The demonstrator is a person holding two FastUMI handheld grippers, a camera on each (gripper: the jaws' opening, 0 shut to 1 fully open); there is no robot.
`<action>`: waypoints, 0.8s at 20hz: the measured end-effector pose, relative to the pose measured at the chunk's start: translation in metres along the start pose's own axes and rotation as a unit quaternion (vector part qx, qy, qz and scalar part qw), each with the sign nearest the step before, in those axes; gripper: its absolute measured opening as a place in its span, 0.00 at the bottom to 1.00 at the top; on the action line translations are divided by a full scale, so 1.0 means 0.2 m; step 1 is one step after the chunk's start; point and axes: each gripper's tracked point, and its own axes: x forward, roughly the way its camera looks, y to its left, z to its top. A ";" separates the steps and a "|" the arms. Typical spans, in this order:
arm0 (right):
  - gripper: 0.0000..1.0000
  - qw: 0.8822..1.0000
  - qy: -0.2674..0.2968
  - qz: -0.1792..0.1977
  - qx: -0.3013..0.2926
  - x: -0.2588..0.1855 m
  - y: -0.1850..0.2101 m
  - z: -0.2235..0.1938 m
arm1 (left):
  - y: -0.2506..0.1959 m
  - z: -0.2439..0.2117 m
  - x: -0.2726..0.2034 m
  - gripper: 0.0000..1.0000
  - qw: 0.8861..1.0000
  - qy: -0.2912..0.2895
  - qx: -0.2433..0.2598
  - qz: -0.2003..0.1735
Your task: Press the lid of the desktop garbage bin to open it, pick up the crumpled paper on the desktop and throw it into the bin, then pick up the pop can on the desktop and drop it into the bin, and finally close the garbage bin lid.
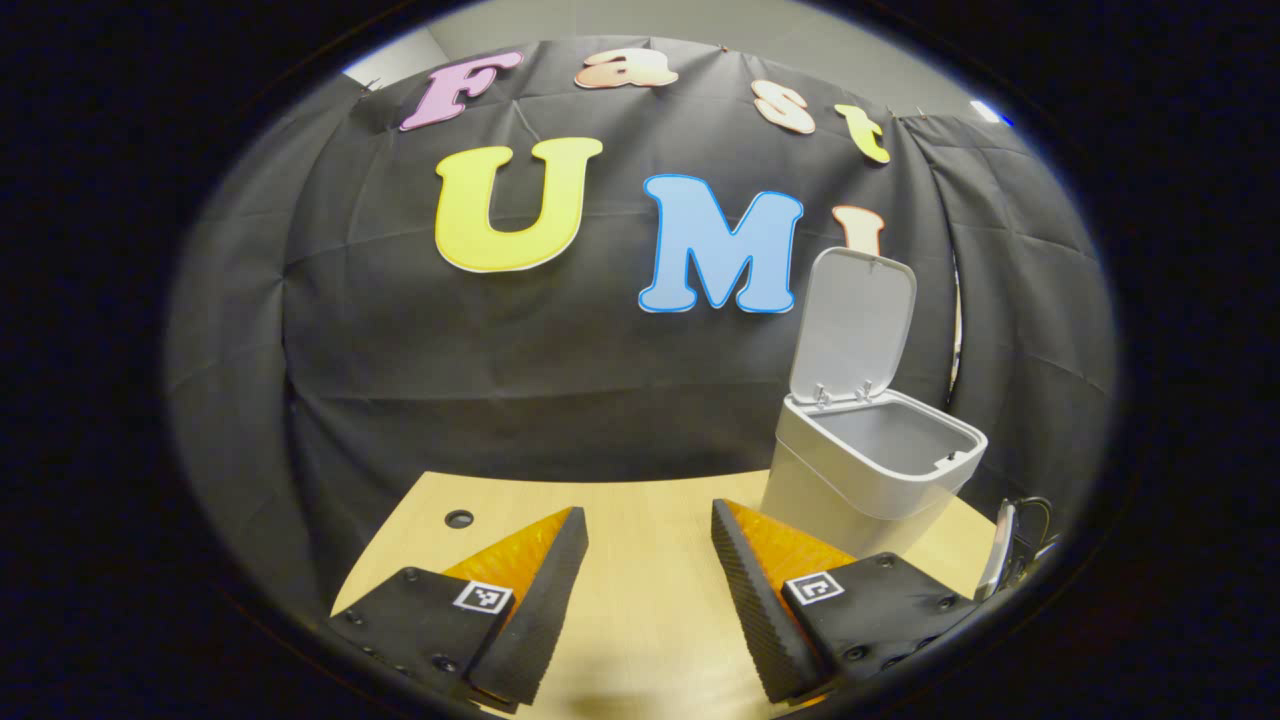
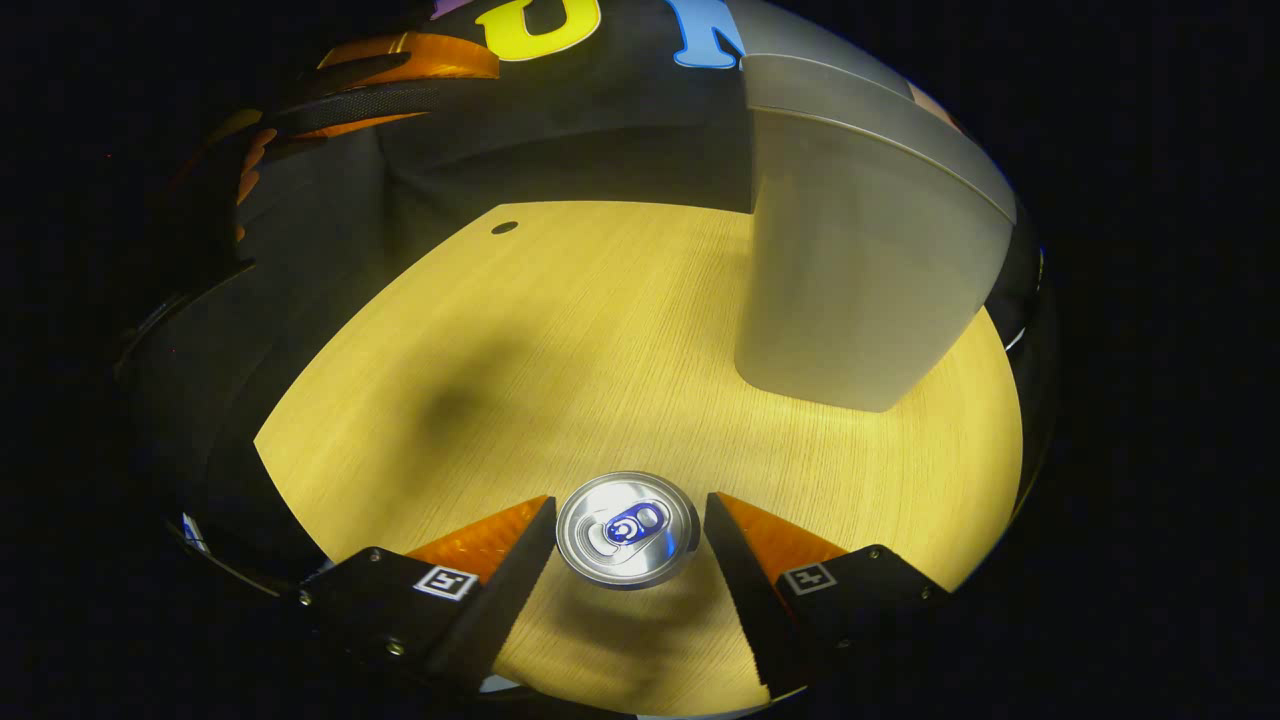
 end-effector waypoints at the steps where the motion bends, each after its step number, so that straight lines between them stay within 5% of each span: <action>1: 0.90 1.000 0.002 -0.002 0.000 0.00 0.00 -0.01 | 0.00 0.00 0.00 0.84 1.000 0.001 0.000 0.000; 2: 0.88 1.000 0.001 -0.003 0.001 0.00 0.00 -0.01 | 0.01 -0.01 0.01 0.90 1.000 0.002 0.000 0.000; 3: 0.87 1.000 0.003 -0.006 0.002 0.00 0.01 -0.01 | 0.00 -0.01 0.01 0.84 1.000 0.003 -0.001 0.000; 16: 0.84 0.998 -0.052 -0.018 0.021 -0.13 -0.01 0.15 | 0.00 -0.04 0.02 0.84 1.000 0.012 0.001 -0.005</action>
